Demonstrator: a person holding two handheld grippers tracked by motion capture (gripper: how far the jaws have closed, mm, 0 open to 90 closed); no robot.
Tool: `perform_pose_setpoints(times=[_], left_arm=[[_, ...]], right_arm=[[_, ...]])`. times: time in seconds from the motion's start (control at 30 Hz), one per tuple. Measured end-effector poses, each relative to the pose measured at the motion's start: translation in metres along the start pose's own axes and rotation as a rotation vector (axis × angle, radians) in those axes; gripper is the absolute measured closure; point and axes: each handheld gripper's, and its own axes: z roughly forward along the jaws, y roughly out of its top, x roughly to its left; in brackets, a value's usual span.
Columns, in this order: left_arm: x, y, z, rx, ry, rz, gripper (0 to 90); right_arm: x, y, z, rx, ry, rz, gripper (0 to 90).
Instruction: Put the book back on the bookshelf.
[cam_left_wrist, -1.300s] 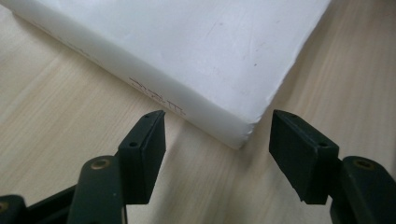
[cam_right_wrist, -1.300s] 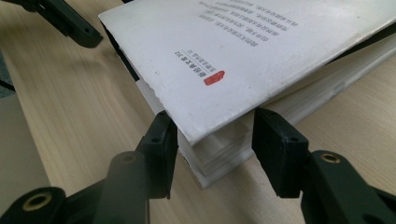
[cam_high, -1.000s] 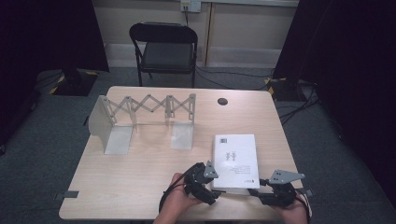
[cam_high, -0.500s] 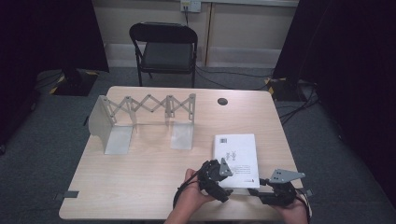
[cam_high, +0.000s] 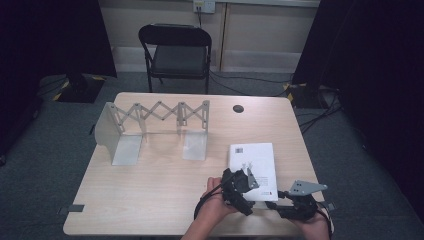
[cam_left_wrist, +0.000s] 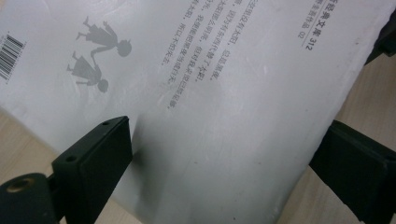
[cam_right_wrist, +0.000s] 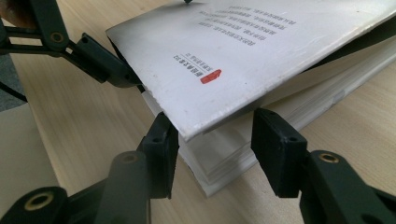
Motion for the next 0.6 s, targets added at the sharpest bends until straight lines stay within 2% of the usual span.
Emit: perform_pose_setpoints(times=[0.1,0.2,0.33,0.6], left_arm=[[-0.001,0.002,0.003,0.005,0.018,0.023,4.6],[-0.006,0.004,0.010,0.017,0.060,0.045,1.0],[-0.007,0.004,0.012,0.017,0.071,0.057,0.0],[-0.006,0.005,0.008,0.010,0.055,0.055,3.6]], right_arm=[[0.000,0.000,0.000,0.001,0.000,0.000,51.8],[0.000,0.000,0.000,0.000,-0.001,0.003,51.8],[0.000,0.000,0.000,0.007,-0.004,0.004,51.8],[-0.001,-0.001,0.001,0.002,0.004,0.017,51.7]])
